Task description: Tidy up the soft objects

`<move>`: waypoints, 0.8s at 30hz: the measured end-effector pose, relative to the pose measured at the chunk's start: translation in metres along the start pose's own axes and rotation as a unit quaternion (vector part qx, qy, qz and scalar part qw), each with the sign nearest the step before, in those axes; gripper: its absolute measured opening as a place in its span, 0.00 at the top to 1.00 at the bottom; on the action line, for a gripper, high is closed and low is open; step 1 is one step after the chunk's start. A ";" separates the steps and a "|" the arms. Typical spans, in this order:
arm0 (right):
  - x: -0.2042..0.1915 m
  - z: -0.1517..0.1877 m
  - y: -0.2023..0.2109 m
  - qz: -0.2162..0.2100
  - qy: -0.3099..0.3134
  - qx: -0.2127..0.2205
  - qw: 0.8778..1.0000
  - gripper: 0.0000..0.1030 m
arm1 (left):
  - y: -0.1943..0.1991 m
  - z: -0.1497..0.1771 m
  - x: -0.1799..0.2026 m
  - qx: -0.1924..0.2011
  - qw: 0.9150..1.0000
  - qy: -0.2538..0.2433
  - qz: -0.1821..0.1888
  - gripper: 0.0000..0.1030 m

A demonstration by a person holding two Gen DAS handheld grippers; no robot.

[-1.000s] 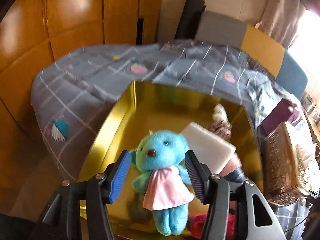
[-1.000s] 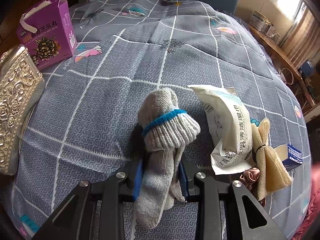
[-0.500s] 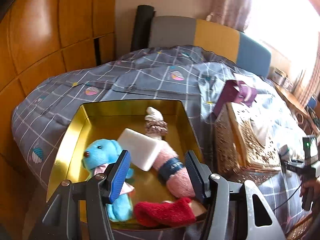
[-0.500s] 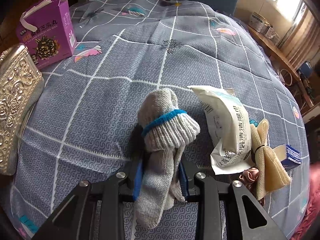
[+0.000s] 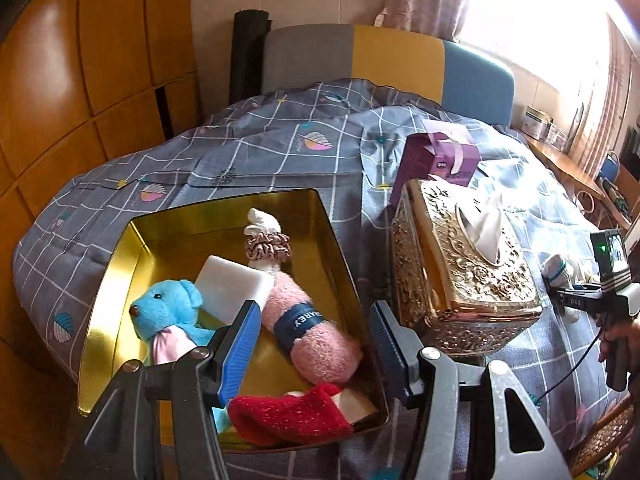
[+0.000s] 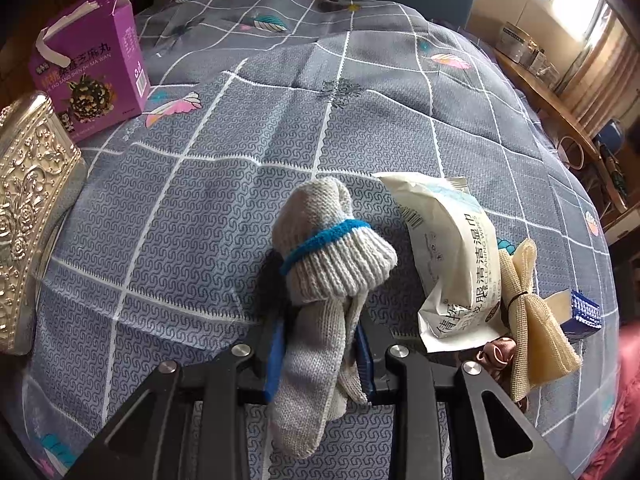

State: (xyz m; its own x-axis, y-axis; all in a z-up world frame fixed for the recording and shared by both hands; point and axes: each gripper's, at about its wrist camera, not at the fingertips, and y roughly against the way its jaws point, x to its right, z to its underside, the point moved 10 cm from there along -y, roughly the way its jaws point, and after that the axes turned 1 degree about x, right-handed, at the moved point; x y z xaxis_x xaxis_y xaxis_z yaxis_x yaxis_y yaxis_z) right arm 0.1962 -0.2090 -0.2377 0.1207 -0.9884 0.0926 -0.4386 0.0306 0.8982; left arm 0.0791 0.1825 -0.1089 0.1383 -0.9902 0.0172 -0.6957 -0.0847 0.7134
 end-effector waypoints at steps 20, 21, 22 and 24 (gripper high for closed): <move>0.011 -0.006 -0.007 -0.015 -0.049 -0.001 0.999 0.71 | -0.001 0.002 0.023 -0.002 0.999 -0.028 0.017 0.44; 0.012 -0.007 -0.007 -0.017 -0.054 -0.002 0.998 0.71 | -0.001 0.002 0.022 -0.002 0.999 -0.027 0.017 0.44; 0.013 -0.007 -0.007 -0.017 -0.057 -0.002 0.998 0.71 | 0.000 0.003 0.020 -0.001 1.000 -0.025 0.018 0.44; 0.013 -0.007 -0.008 -0.015 -0.057 -0.001 0.998 0.71 | 0.002 0.002 0.018 0.000 0.999 -0.025 0.022 0.44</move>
State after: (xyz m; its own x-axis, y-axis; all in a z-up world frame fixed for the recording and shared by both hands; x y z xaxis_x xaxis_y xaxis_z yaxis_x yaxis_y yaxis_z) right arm 0.2078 -0.2207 -0.2409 0.0308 -0.9994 0.0164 -0.4349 0.0014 0.9005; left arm 0.0786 0.1646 -0.1090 0.0725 -0.9973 0.0134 -0.7004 -0.0414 0.7125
